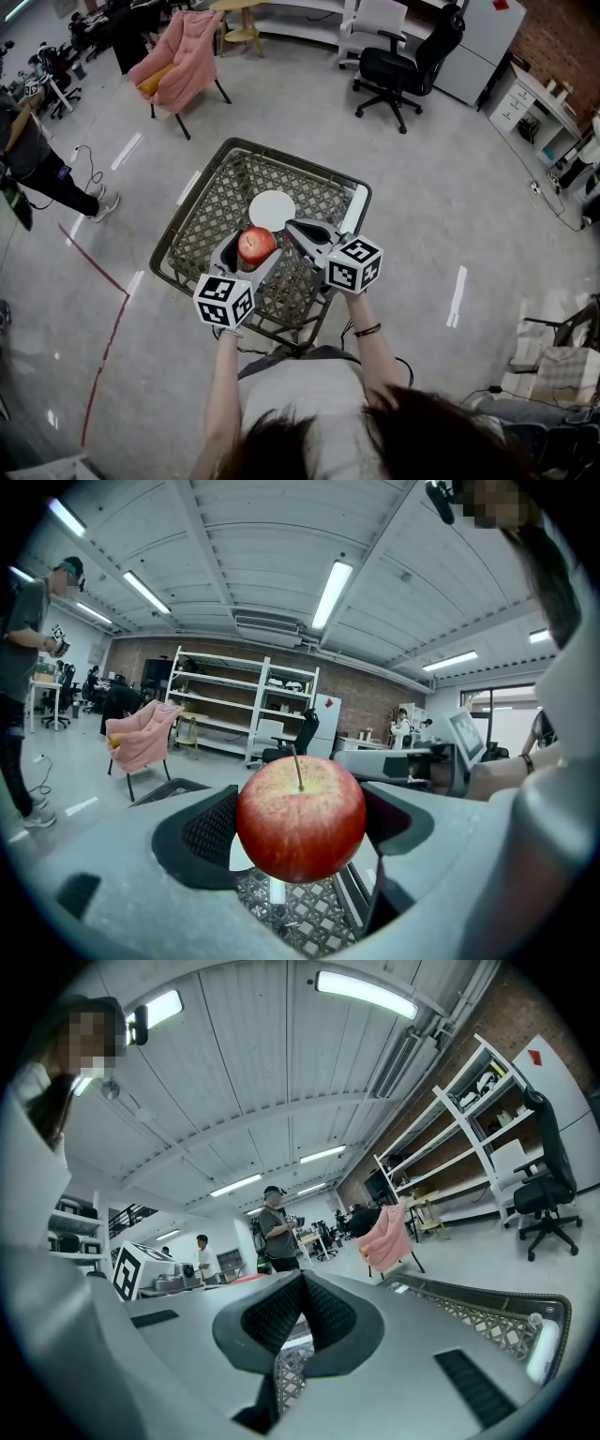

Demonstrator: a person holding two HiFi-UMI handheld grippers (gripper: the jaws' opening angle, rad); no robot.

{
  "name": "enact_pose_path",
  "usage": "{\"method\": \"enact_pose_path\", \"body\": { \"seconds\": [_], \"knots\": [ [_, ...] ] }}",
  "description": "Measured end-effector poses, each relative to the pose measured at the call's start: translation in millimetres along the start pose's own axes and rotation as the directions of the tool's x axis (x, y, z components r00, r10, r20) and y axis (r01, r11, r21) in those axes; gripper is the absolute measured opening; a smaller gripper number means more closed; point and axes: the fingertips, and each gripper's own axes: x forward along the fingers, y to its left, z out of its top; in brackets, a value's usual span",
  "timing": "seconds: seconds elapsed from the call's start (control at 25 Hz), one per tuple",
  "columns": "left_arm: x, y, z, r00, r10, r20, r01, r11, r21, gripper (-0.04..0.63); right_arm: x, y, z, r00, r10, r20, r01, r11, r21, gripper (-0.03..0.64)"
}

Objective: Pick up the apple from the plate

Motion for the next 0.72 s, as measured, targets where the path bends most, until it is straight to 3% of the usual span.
{"method": "enact_pose_path", "body": {
  "seconds": [0.72],
  "knots": [
    [-2.1, 3.7, -7.3, 1.000, -0.009, -0.010, 0.009, 1.000, -0.004, 0.413, -0.3, -0.4, -6.8, 1.000, -0.009, -0.006, 0.009, 1.000, 0.002, 0.009]
  ]
}}
